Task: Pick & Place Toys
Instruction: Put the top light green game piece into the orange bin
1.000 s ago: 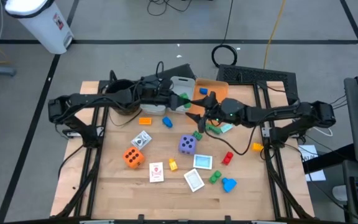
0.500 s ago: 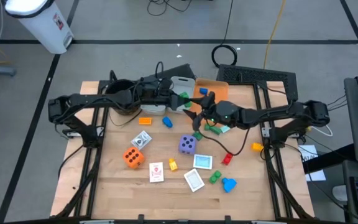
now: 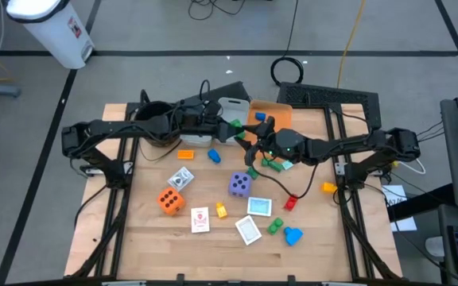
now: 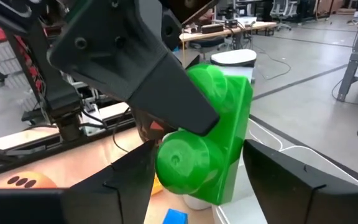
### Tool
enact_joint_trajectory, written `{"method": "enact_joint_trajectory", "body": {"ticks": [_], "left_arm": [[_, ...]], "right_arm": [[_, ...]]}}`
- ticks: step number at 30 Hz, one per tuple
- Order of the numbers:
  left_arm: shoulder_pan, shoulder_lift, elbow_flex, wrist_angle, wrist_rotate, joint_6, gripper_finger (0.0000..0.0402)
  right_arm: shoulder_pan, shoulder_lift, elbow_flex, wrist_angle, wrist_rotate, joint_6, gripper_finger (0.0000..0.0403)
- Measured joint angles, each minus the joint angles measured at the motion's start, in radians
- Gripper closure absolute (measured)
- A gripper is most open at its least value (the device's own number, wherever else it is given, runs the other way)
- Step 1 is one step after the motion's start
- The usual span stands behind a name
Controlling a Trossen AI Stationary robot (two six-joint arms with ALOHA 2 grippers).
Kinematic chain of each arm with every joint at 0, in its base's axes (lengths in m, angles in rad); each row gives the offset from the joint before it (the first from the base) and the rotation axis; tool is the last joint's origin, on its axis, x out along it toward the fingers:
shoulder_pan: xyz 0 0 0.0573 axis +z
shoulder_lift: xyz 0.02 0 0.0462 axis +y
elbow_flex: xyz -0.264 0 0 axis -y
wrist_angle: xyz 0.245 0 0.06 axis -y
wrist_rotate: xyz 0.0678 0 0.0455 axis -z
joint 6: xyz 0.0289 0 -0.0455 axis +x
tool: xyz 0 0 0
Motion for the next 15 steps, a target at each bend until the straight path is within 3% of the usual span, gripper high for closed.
{"method": "enact_joint_trajectory", "body": {"ticks": [10,15], "left_arm": [[-0.005,0.001,0.0,-0.004,-0.012,-0.006,0.0222],[-0.005,0.001,0.0,-0.001,-0.023,-0.02,0.0222]], "right_arm": [[-0.008,-0.001,0.001,-0.03,0.003,0.003,0.0222],[-0.008,-0.001,0.001,-0.021,0.003,0.004,0.0224]]}}
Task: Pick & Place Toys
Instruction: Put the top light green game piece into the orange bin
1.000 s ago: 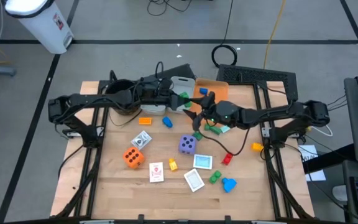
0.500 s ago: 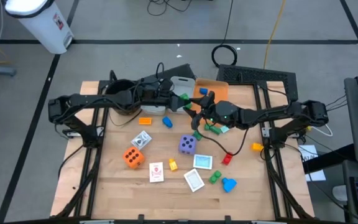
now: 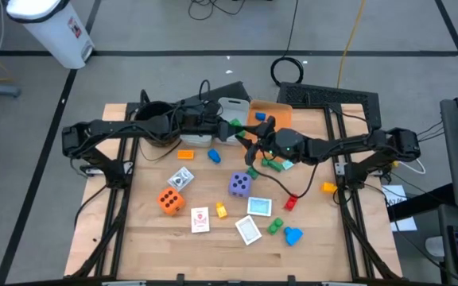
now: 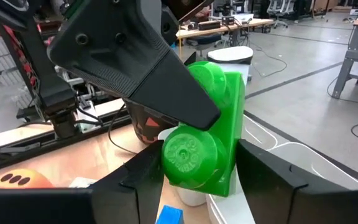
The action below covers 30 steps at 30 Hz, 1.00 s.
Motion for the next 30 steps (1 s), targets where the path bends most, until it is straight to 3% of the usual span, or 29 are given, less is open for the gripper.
{"method": "enact_joint_trajectory", "body": {"ticks": [18,30], "left_arm": [[-0.004,-0.001,0.0,0.068,0.049,-0.014,0.0222],[-0.004,-0.001,0.0,0.045,0.057,-0.009,0.0222]], "right_arm": [[0.001,0.001,0.0,-0.003,-0.011,0.0,0.0173],[0.002,0.001,-0.001,0.015,-0.015,-0.001,0.0196]]}}
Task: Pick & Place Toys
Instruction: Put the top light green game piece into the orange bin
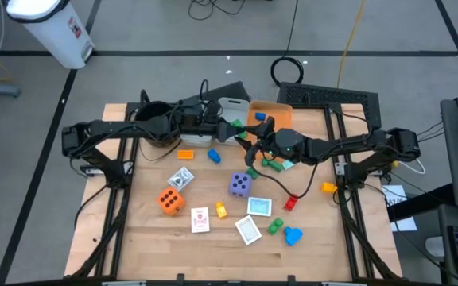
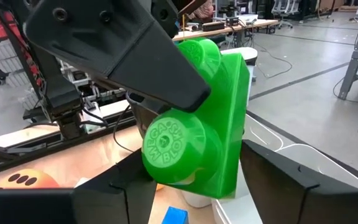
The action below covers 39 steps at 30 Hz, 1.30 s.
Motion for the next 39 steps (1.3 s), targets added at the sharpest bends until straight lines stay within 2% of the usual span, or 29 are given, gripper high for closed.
{"method": "enact_joint_trajectory", "body": {"ticks": [9,17,22,32,39], "left_arm": [[-0.003,-0.001,0.0,-0.014,-0.007,0.002,0.0222],[-0.003,-0.001,0.001,-0.014,-0.007,0.011,0.0222],[-0.003,-0.001,0.001,-0.017,-0.006,0.011,0.0222],[-0.003,-0.001,0.001,-0.018,-0.005,0.047,0.0222],[-0.003,-0.001,0.001,-0.02,0.0,0.056,0.0184]], "right_arm": [[0.0,0.0,0.0,0.003,0.001,-0.007,0.023],[0.0,0.0,0.0,-0.002,0.005,-0.02,0.0235],[0.0,0.0,0.0,-0.007,0.008,-0.023,0.0262],[0.0,0.0,0.0,-0.008,0.009,-0.06,0.0263],[0.0,0.0,0.0,0.007,0.01,-0.061,0.0264]]}}
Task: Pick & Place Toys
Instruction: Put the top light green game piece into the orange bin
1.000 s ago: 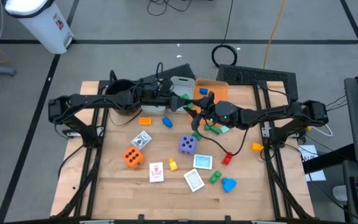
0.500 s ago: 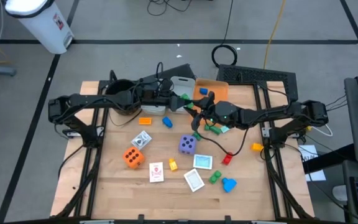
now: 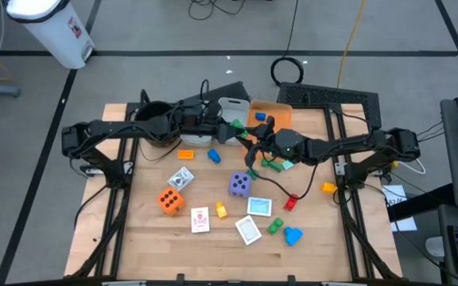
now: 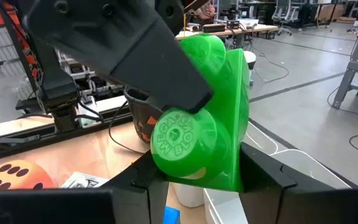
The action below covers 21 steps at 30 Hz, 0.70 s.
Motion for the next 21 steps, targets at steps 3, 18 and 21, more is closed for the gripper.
{"method": "enact_joint_trajectory", "body": {"ticks": [3,18,21], "left_arm": [[0.003,0.002,0.0,-0.005,0.003,0.0,0.0163],[0.057,0.002,0.0,0.084,0.109,0.026,0.0093],[0.082,0.001,0.0,0.104,0.134,0.024,0.0093]], "right_arm": [[-0.001,-0.001,0.0,0.008,0.002,0.001,0.0264],[-0.021,-0.024,0.001,0.005,-0.004,0.022,0.0264],[-0.039,-0.053,0.001,-0.013,-0.002,0.028,0.0264]]}}
